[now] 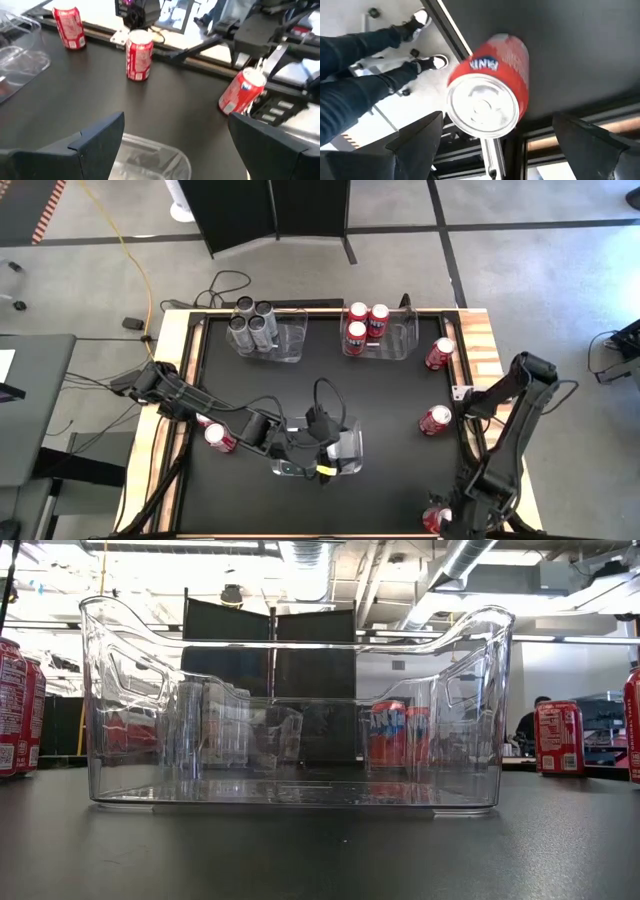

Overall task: Sort soda cans
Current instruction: Put the red soda can into the top right transparent bin

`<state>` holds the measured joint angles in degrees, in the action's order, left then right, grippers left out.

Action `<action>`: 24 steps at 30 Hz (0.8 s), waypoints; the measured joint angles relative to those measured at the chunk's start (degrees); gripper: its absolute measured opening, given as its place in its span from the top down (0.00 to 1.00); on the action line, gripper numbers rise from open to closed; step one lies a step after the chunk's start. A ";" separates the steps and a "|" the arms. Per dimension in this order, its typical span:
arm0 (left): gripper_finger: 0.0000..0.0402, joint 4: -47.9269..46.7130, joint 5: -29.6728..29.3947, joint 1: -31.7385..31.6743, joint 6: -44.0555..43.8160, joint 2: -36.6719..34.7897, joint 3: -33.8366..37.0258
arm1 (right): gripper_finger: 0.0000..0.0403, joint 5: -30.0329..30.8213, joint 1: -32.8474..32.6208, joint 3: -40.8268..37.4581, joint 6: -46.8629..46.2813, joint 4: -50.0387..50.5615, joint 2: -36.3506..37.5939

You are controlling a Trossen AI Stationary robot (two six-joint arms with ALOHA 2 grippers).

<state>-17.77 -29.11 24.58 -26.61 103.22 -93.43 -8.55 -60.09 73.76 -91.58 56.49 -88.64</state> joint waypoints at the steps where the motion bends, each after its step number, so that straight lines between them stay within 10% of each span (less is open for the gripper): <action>1: 0.12 -0.77 0.26 0.00 0.04 0.00 0.00 | 0.03 -0.43 -0.44 0.00 -0.94 -0.02 -0.53; 24: 0.12 -2.53 0.33 0.15 0.12 0.00 0.00 | 0.07 1.91 -2.25 0.00 -1.53 -4.22 -10.82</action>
<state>-20.30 -28.78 24.73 -26.50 103.22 -93.43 -6.63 -62.35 73.76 -93.11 52.27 -99.46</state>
